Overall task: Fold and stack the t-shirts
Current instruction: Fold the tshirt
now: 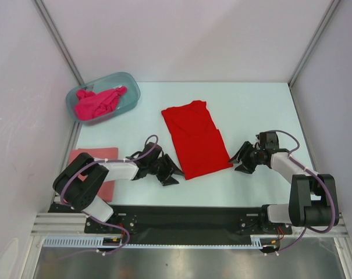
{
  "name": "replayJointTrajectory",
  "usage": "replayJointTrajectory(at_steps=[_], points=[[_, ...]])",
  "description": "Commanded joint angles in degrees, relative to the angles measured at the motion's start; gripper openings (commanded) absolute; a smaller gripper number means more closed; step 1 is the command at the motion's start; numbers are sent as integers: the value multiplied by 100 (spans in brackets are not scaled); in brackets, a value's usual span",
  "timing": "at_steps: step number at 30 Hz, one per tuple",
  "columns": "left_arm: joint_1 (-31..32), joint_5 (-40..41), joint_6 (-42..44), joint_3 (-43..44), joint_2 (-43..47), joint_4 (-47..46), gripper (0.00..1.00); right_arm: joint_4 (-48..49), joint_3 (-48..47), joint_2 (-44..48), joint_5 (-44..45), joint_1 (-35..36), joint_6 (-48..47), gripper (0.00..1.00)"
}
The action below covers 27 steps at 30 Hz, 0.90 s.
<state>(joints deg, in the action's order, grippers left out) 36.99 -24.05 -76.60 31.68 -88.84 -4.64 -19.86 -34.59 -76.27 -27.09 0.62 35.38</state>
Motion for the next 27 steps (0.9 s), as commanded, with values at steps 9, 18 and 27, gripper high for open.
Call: replayJointTrajectory(at_steps=[9,18,27], points=[[177,428,-1155,-56,-353,263,57,61,22,200,-68,-18,-171,56],[344,472,-1358,154,-687,324,55,184,66,130,-77,-18,-136,56],[317,656,-1428,127,-977,210,48,210,92,183,-95,-18,-92,56]])
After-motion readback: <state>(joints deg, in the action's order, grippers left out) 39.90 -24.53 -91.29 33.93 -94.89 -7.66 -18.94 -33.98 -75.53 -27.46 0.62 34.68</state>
